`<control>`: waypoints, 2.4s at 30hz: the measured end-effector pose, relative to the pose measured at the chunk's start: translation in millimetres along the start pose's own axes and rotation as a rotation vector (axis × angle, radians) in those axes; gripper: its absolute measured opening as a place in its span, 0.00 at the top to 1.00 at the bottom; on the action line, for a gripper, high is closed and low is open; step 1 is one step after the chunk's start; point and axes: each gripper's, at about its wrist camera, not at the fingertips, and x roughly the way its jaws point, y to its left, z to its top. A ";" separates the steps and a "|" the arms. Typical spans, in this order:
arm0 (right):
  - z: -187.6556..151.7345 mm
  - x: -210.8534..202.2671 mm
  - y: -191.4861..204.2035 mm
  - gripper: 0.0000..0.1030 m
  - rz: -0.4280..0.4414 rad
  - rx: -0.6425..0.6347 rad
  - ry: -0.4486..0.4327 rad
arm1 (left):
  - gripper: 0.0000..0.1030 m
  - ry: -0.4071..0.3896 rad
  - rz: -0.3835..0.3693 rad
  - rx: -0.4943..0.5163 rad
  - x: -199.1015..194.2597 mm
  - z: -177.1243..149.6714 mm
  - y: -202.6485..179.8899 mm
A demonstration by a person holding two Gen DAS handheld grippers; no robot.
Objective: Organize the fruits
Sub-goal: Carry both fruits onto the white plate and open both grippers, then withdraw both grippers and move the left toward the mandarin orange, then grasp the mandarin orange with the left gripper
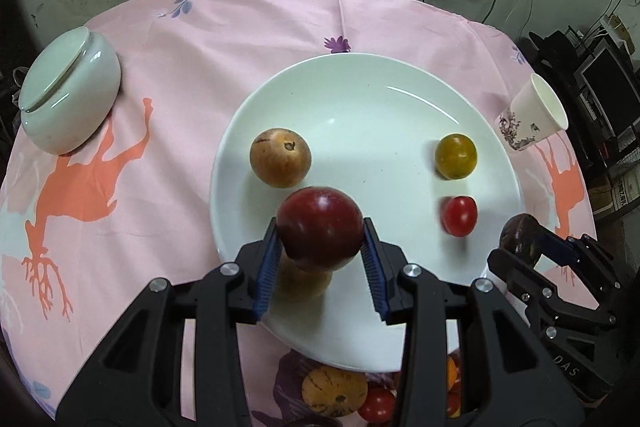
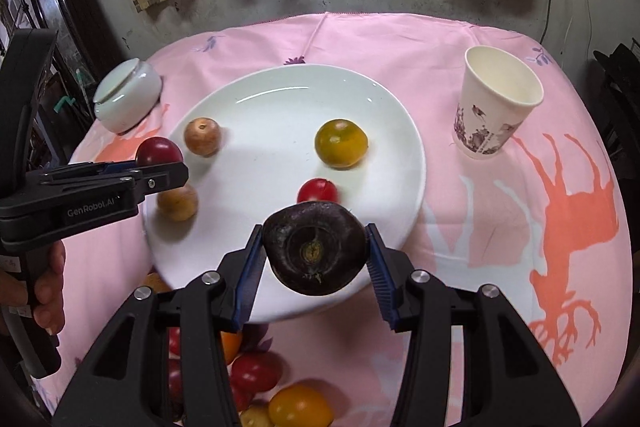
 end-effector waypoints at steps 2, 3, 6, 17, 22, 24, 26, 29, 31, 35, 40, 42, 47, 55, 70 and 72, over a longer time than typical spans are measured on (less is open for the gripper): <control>2.7 5.5 -2.8 0.50 -0.005 0.018 -0.003 | 0.59 -0.005 0.014 -0.006 2.7 4.1 1.1; 4.4 5.8 -4.8 0.50 0.002 0.029 -0.013 | 0.51 -0.025 0.021 -0.010 -0.4 5.7 1.9; 7.2 -4.0 -9.4 0.40 -0.016 0.052 -0.067 | 0.38 -0.105 0.050 -0.020 -19.0 6.7 3.1; -50.5 -59.8 -35.5 0.35 0.024 0.132 -0.020 | 0.27 -0.128 0.108 -0.033 -76.5 -54.0 35.3; -98.7 -79.6 -43.0 0.33 0.017 0.192 0.024 | 0.25 -0.057 0.088 -0.095 -88.7 -105.8 45.1; -114.9 -84.3 -37.9 0.33 0.013 0.190 0.054 | 0.25 -0.024 0.079 -0.089 -90.9 -124.6 42.2; -129.0 -90.8 -32.0 0.32 0.001 0.177 0.061 | 0.25 0.002 0.073 -0.076 -93.5 -141.5 36.5; -145.8 -97.7 -23.3 0.32 0.015 0.172 0.080 | 0.25 0.029 0.057 -0.058 -98.2 -163.9 24.6; -154.0 -102.7 -19.3 0.32 0.022 0.180 0.086 | 0.25 0.036 0.048 -0.041 -101.9 -176.2 16.0; -165.4 -108.6 -13.0 0.32 0.033 0.191 0.113 | 0.24 0.062 0.033 -0.004 -105.5 -197.4 0.6; -176.8 -118.1 -8.7 0.32 0.040 0.203 0.106 | 0.24 0.101 0.012 0.010 -104.6 -214.9 -13.9; -180.5 -120.2 -7.9 0.32 0.042 0.205 0.110 | 0.24 0.113 0.012 0.019 -103.2 -219.0 -19.3; -189.7 -123.4 -5.4 0.31 0.040 0.197 0.121 | 0.24 0.138 -0.006 0.037 -99.1 -227.8 -32.9; -198.8 -126.3 -7.3 0.31 0.041 0.186 0.128 | 0.24 0.168 -0.036 0.069 -88.0 -237.0 -56.9; -196.7 -105.1 -7.7 0.30 0.070 0.191 0.184 | 0.61 0.182 -0.022 0.226 -66.4 -240.7 -75.4; -194.1 -99.5 -5.2 0.29 0.068 0.186 0.189 | 0.61 0.171 -0.041 0.212 -70.3 -237.0 -70.3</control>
